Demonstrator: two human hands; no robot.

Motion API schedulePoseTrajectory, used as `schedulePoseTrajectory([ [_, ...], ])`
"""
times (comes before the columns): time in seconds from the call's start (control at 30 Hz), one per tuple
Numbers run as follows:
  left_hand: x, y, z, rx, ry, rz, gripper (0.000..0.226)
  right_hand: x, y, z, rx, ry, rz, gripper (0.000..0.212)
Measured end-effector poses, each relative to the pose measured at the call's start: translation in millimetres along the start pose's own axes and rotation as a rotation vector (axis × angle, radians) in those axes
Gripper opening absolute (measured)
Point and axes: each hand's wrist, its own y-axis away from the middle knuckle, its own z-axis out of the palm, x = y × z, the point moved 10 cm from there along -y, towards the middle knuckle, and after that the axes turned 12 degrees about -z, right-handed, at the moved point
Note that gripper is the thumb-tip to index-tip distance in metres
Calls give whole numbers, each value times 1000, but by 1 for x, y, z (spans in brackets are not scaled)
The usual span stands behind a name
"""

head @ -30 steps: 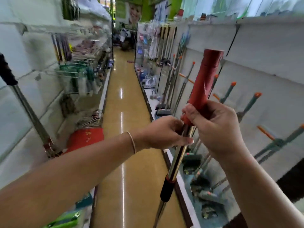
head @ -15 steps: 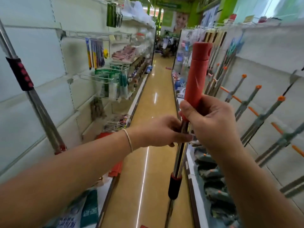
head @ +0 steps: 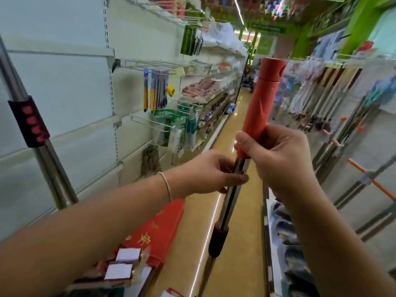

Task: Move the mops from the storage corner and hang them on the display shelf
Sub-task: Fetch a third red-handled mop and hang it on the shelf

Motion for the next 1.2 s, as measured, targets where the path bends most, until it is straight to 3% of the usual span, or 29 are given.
schedulePoseTrajectory([
  [0.2, -16, -40, -74, 220, -64, -71, 28, 45, -68, 46, -70, -108, -112, 11],
  [0.33, -25, -62, -123, 361, -95, -134, 11, 74, -118, 80, -123, -168, -196, 23],
  [0.43, -20, -72, -153, 463, -118, -143, 11, 88, -156, 104, -171, -214, -257, 26],
  [0.63, -19, -90, -200, 697, -260, -198, 41, 102, -208, 144, -261, -226, -354, 28],
  [0.93, -47, -91, -246, 719, -111, -219, 34, 109, -236, 196, -241, -188, -430, 41],
  [1.2, -29, -97, -271, 745, -5, -120, 27, 99, -268, 200, -201, -214, -469, 32],
])
